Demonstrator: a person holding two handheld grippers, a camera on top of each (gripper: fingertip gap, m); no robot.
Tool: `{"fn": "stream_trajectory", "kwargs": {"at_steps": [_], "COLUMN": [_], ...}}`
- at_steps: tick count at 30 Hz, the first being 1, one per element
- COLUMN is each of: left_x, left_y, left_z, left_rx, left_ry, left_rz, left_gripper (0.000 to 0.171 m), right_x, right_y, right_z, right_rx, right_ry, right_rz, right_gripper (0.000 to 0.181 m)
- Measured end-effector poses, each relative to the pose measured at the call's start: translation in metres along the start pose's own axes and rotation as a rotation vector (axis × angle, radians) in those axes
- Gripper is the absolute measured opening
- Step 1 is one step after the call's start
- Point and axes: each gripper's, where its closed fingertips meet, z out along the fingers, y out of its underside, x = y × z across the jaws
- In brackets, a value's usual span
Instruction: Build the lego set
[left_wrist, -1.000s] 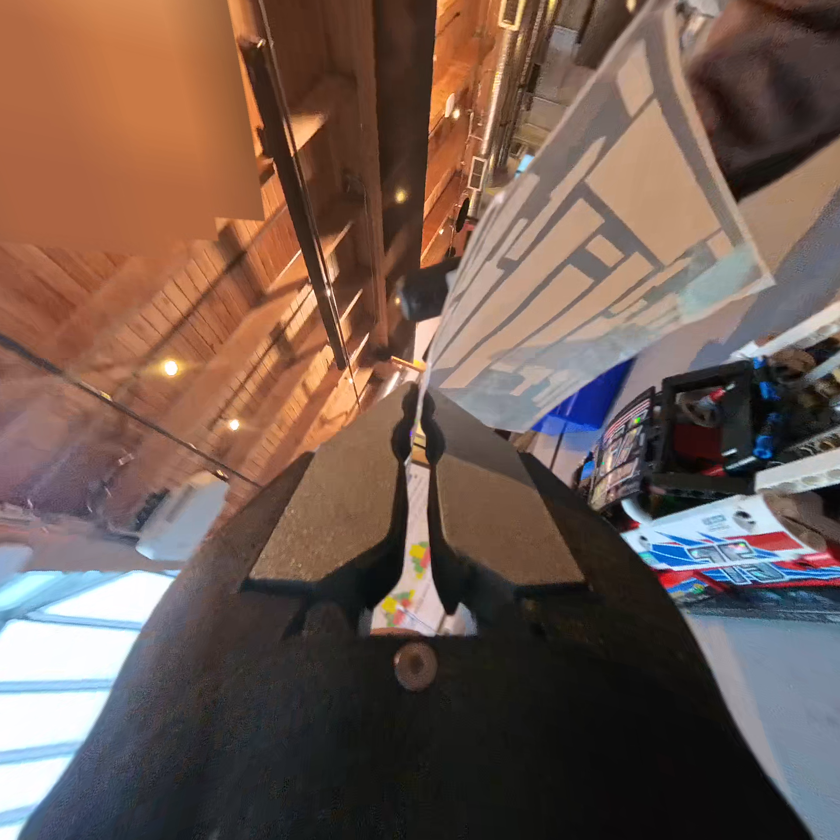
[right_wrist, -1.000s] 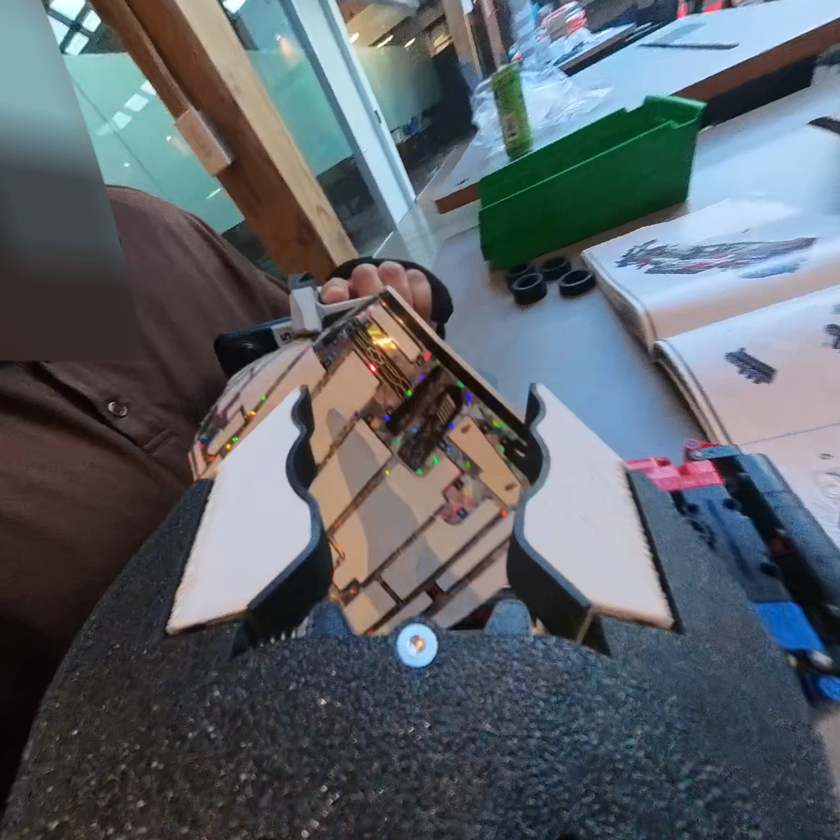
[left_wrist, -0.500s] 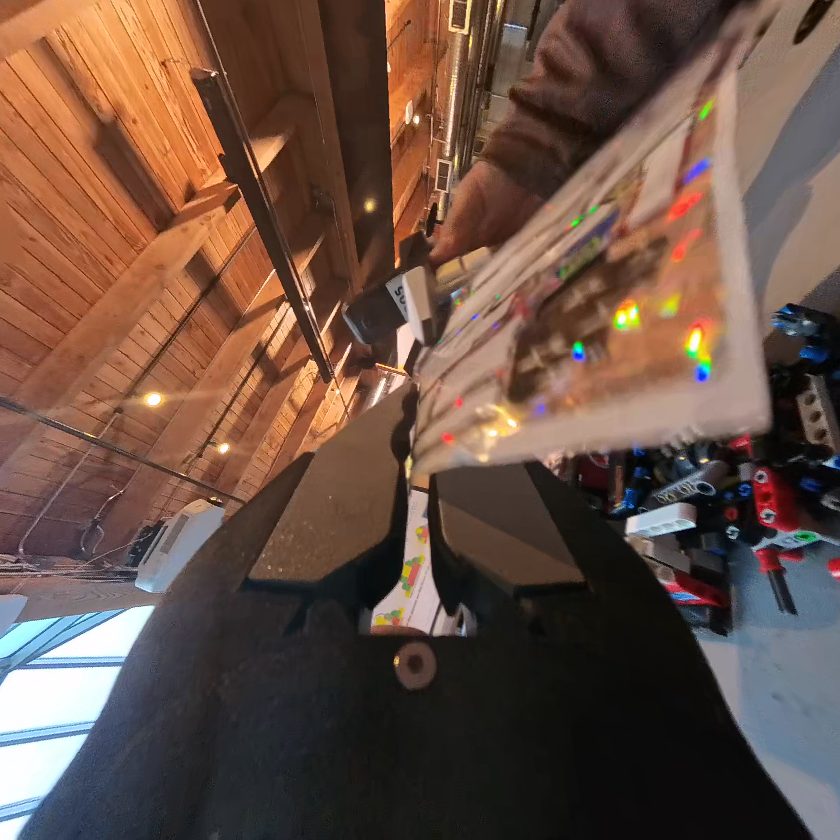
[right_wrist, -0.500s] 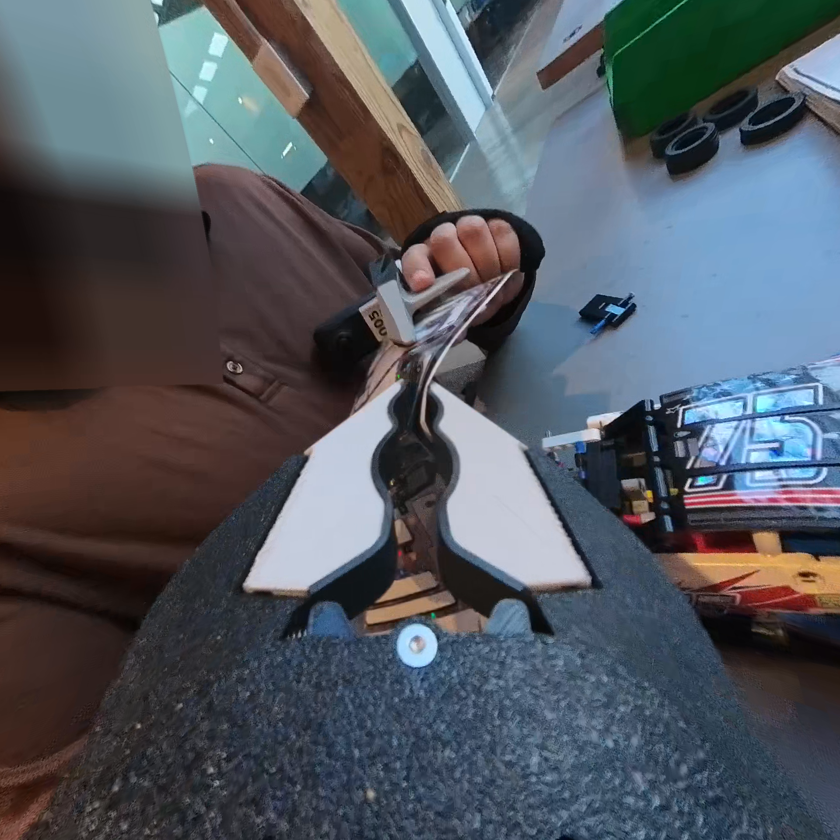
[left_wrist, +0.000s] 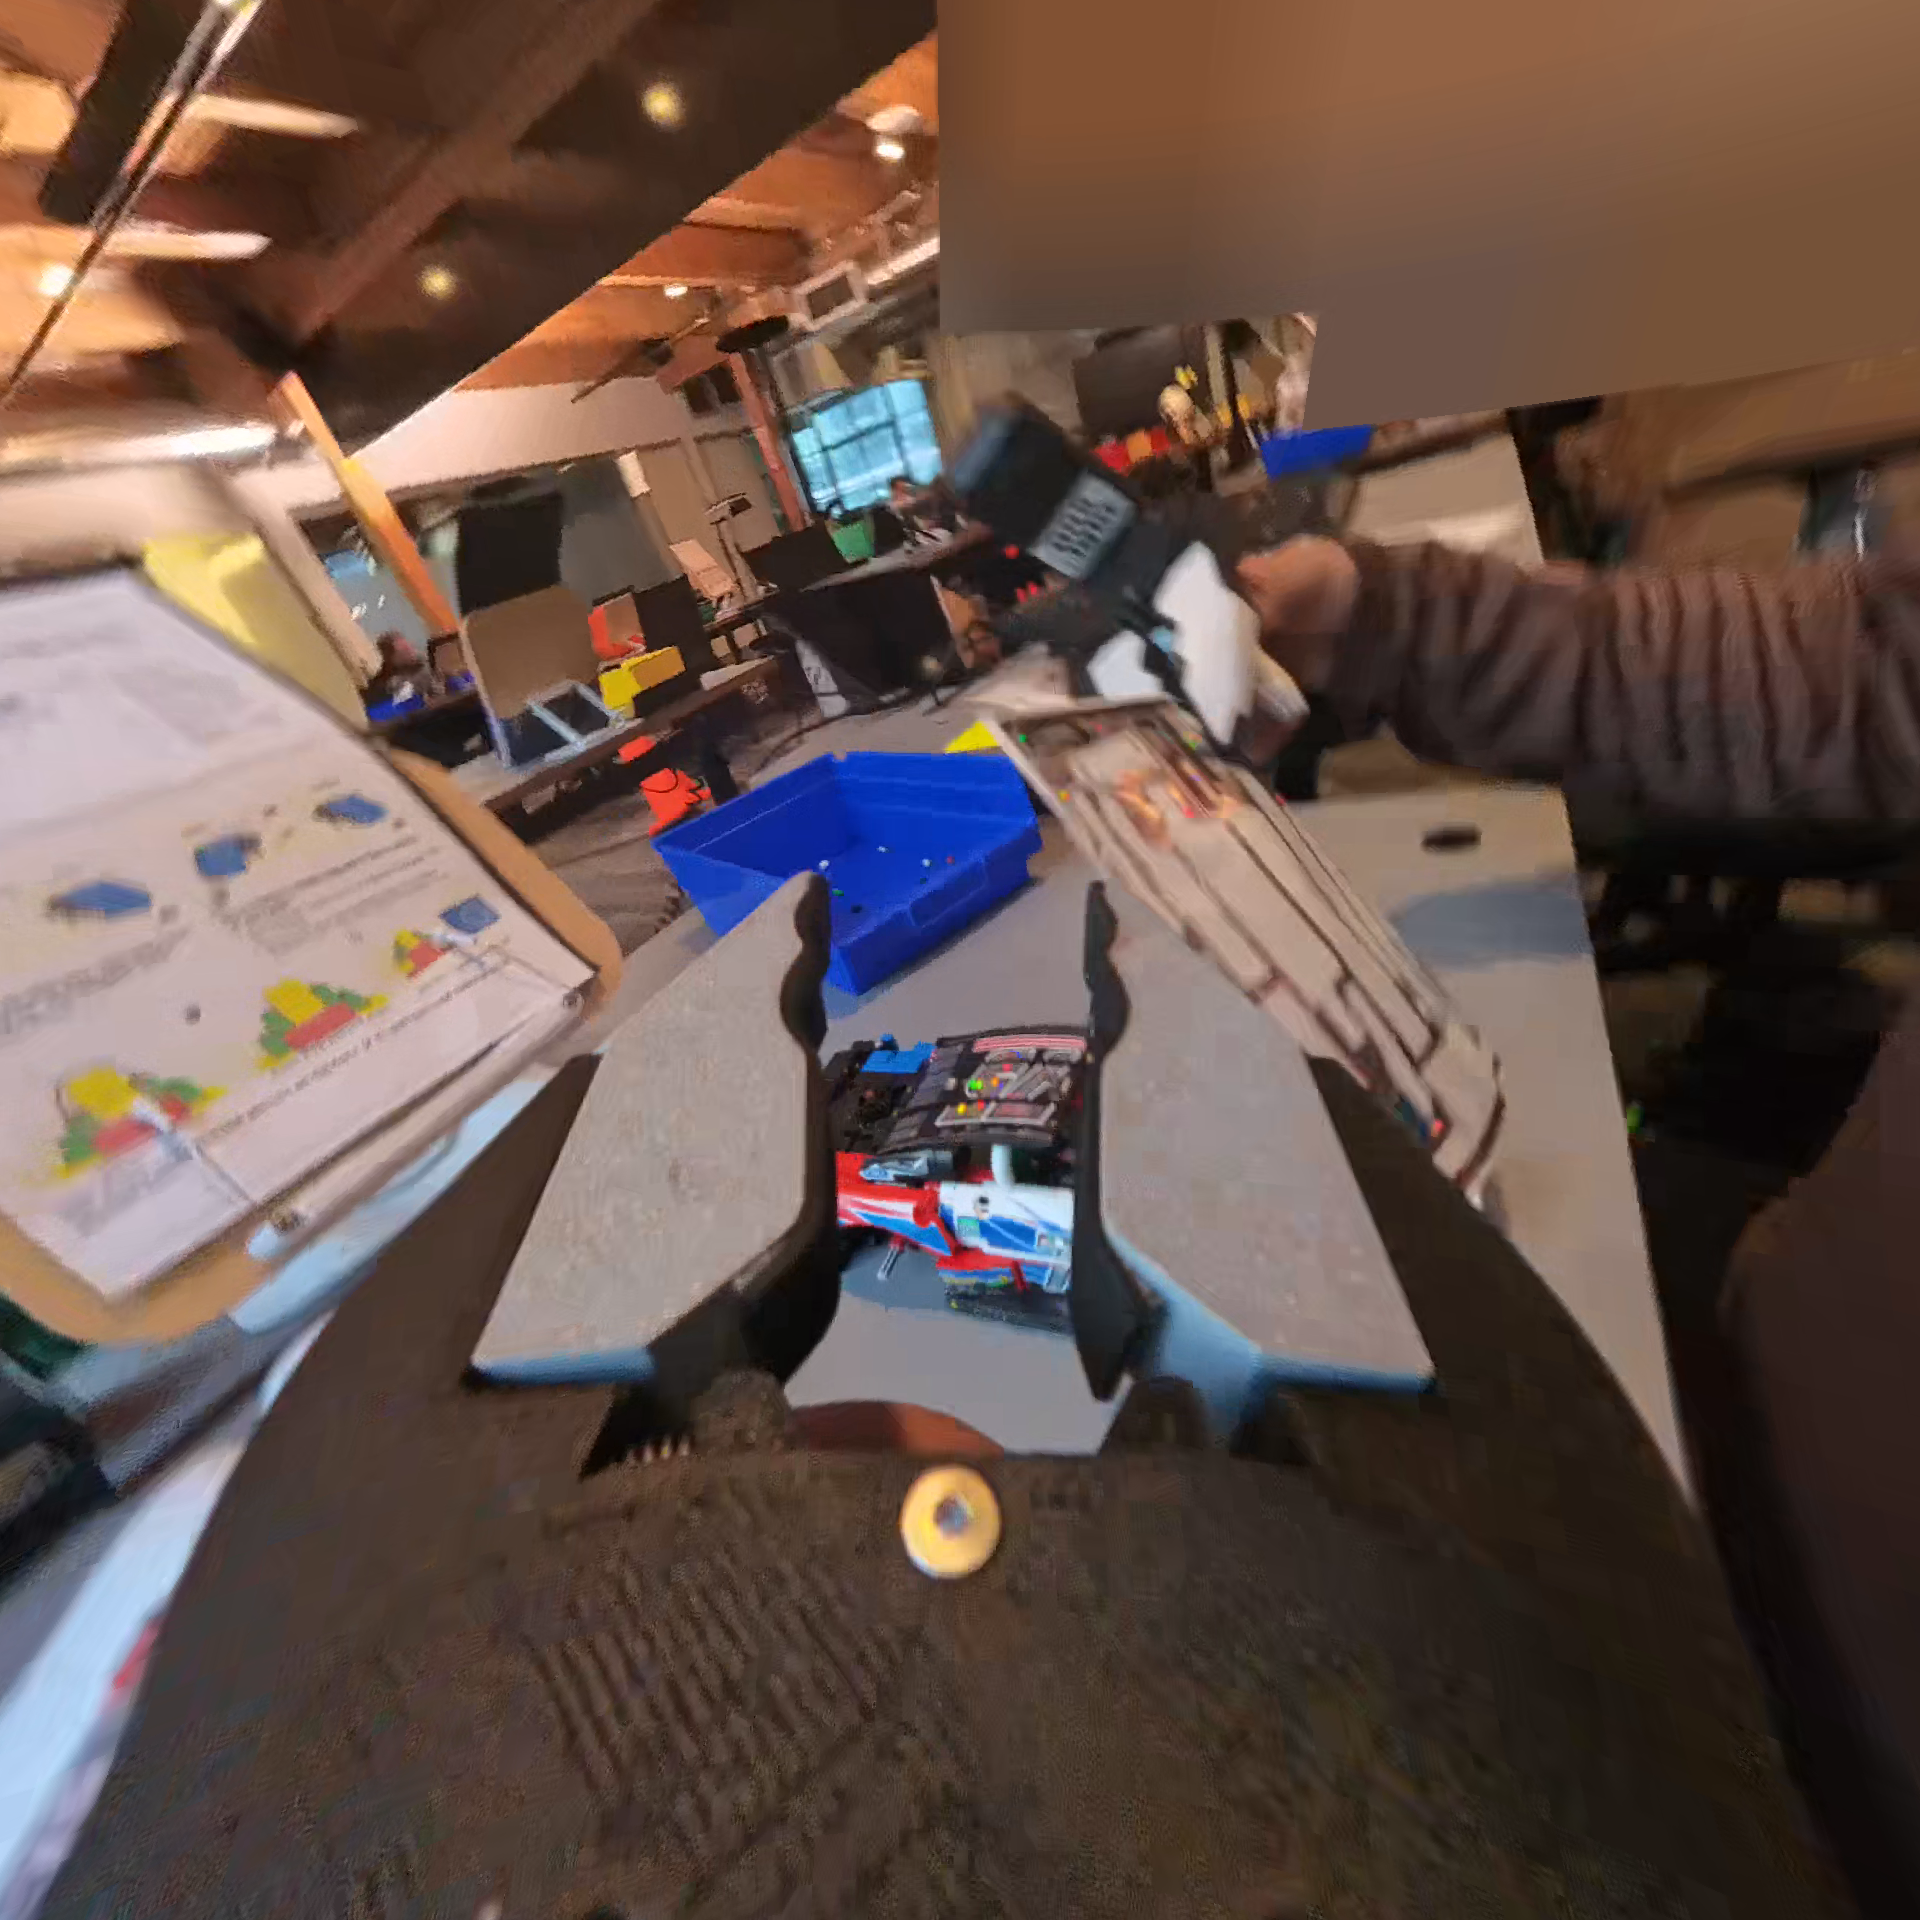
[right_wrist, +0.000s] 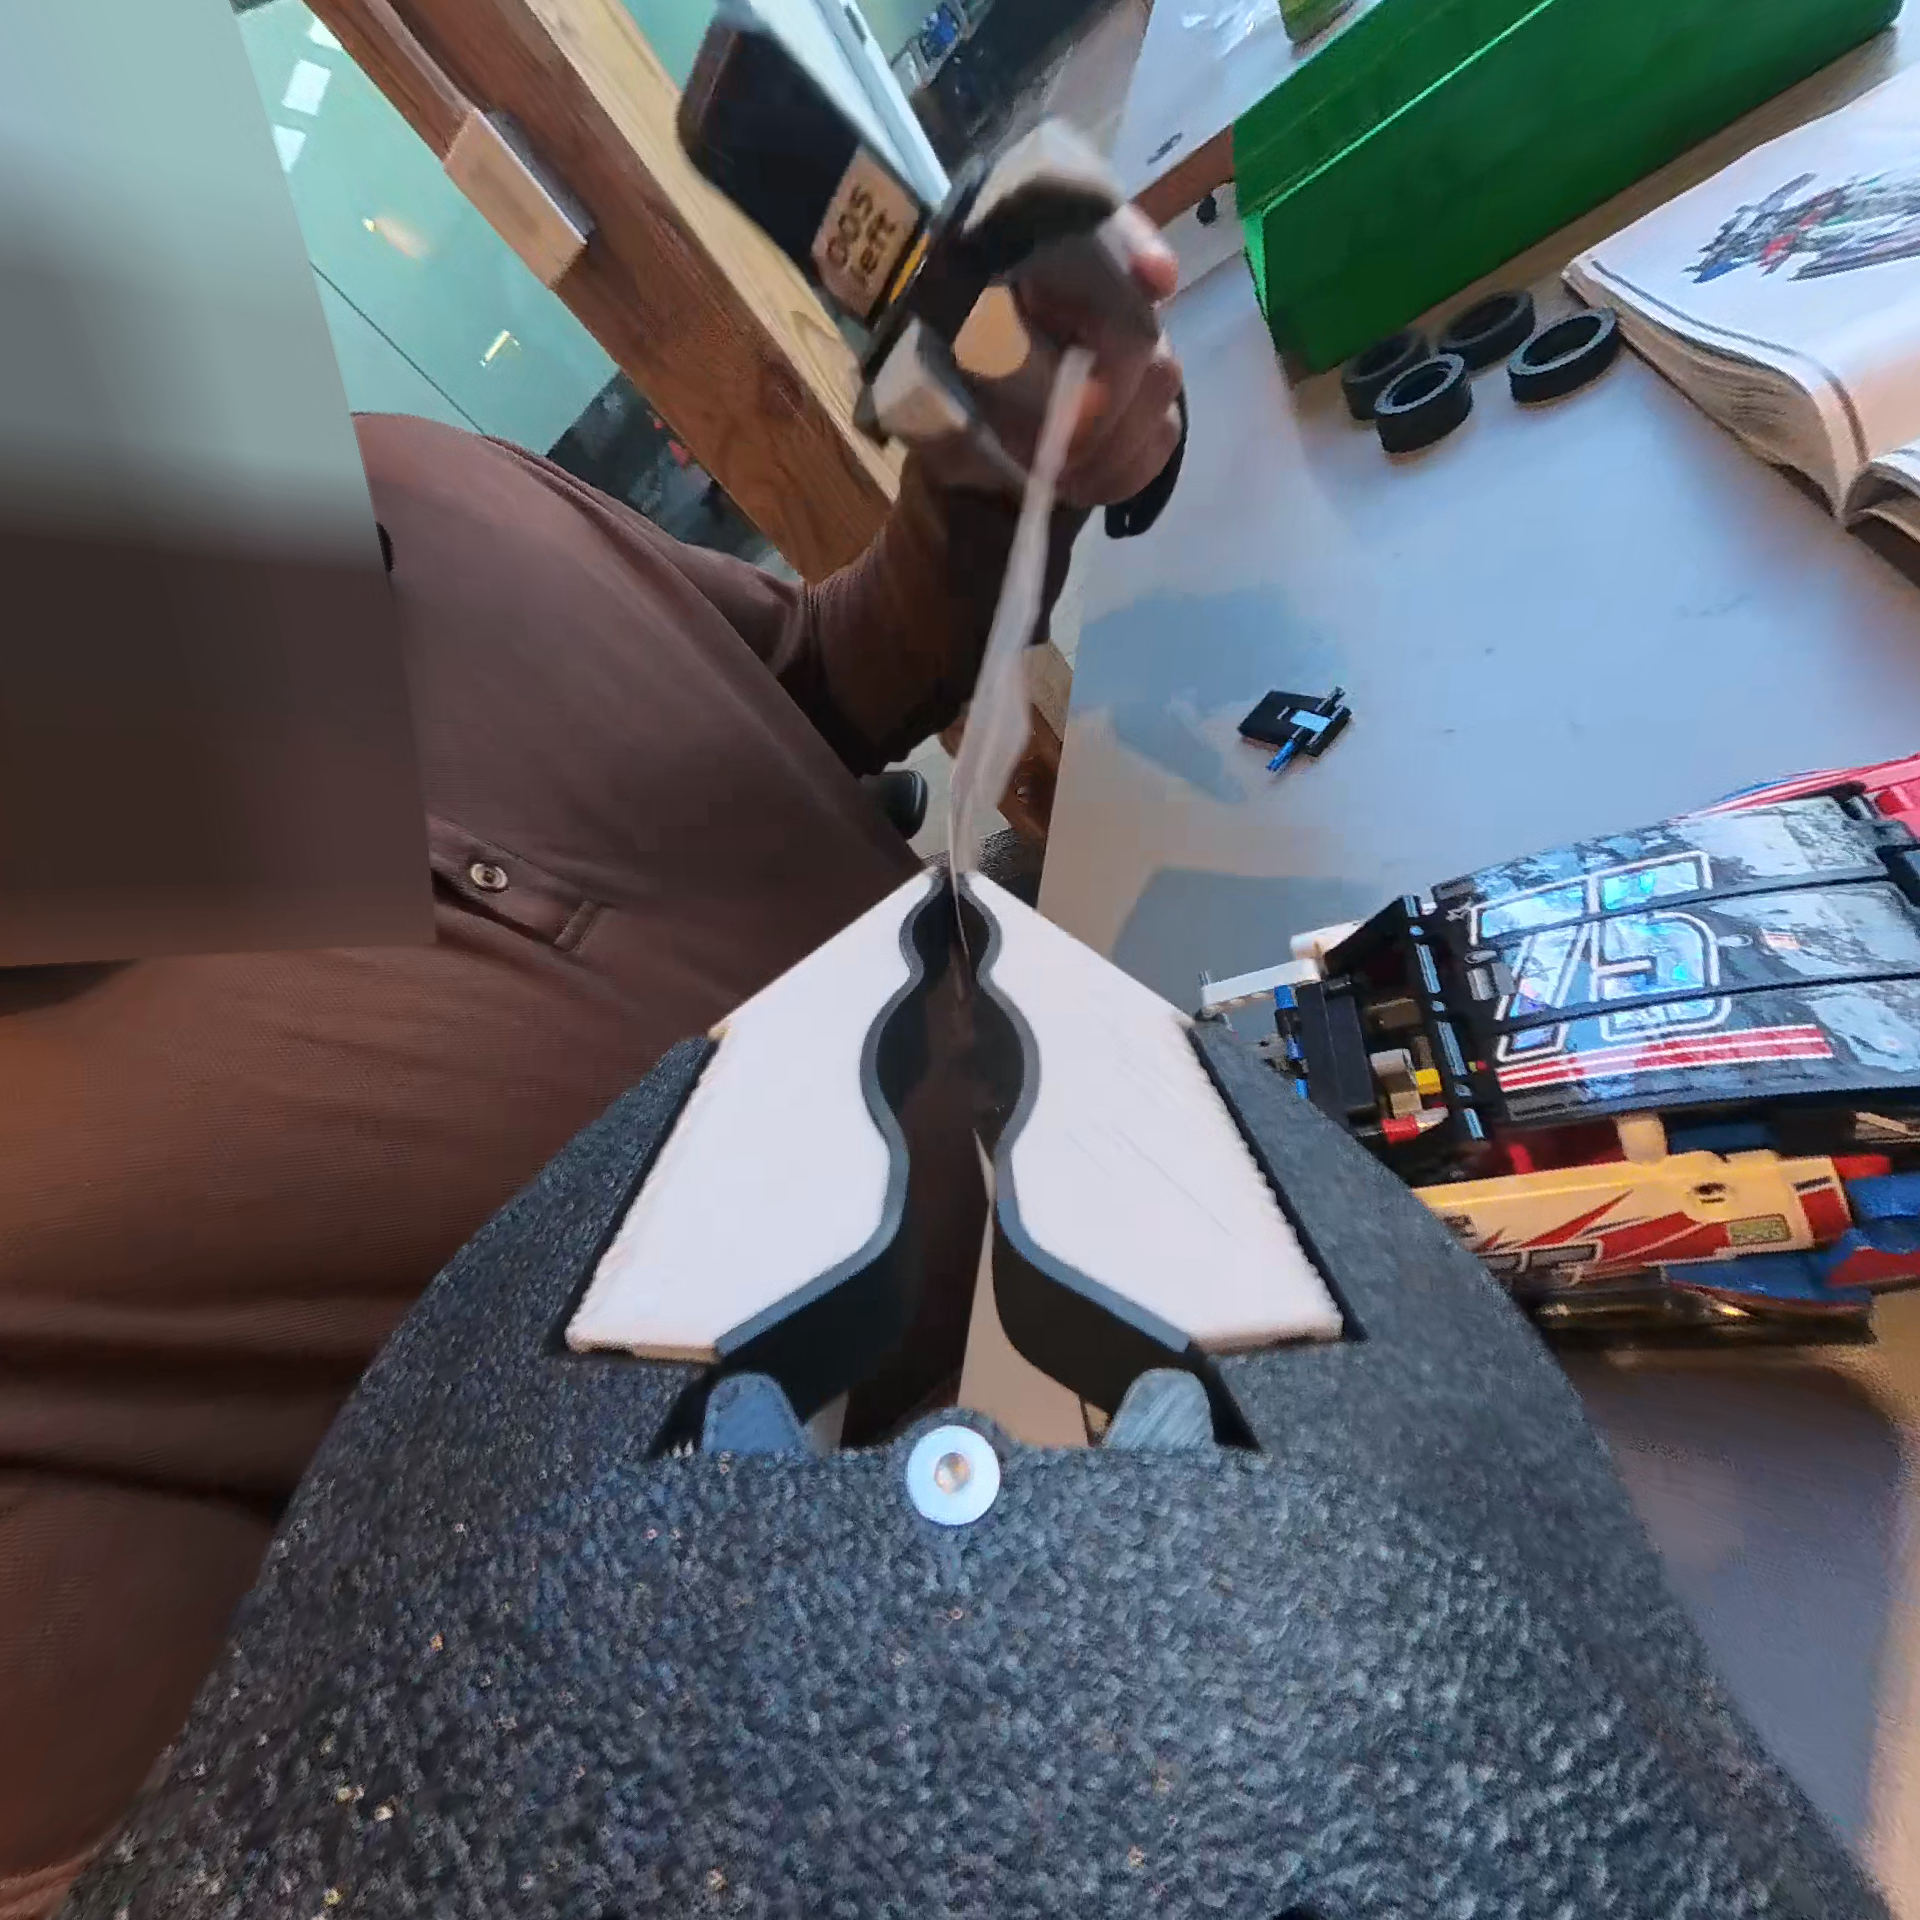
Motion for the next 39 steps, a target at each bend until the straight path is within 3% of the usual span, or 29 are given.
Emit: {"fn": "stream_trajectory", "kwargs": {"at_steps": [2,5,8,10,13,15,18,23,29,39], "left_x": [-0.014,-0.006,0.02,0.038,0.064,0.074,0.078,0.078,0.07,0.064], "left_y": [-0.005,-0.011,-0.006,0.01,0.02,0.017,0.02,0.018,0.028,0.031], "left_z": [0.004,0.024,0.047,0.06,0.068,0.068,0.07,0.069,0.068,0.066], "left_rx": [-0.031,-0.084,-0.167,-0.241,-0.252,-0.188,-0.15,-0.067,-0.047,0.021], "left_ry": [0.007,0.132,0.284,0.346,0.458,0.503,0.478,0.463,0.402,0.393], "left_rz": [-0.171,-0.378,-0.429,-0.44,-0.515,-0.552,-0.611,-0.756,-0.839,-0.936], "left_gripper": [0.048,0.06,0.071,0.069,0.052,0.007,0.0,0.0,0.0,0.0], "right_x": [-0.001,-0.005,-0.009,-0.012,-0.015,-0.015,-0.011,-0.01,-0.012,-0.008], "right_y": [-0.002,-0.001,-0.002,-0.004,-0.005,-0.005,-0.006,-0.012,-0.008,-0.006], "right_z": [0.001,0.006,0.012,0.013,0.01,0.007,0.004,-0.007,-0.017,-0.026], "right_rx": [-0.005,-0.037,-0.054,-0.049,-0.038,-0.026,-0.014,0.083,0.206,0.221], "right_ry": [0.004,-0.009,-0.014,-0.018,-0.013,-0.004,0.032,0.037,0.015,0.056], "right_rz": [0.011,0.01,0.003,0.001,-0.001,0.005,0.009,0.003,-0.006,0.004], "right_gripper": [0.0,0.0,0.0,0.001,0.0,0.0,0.0,0.031,0.036,0.04]}}
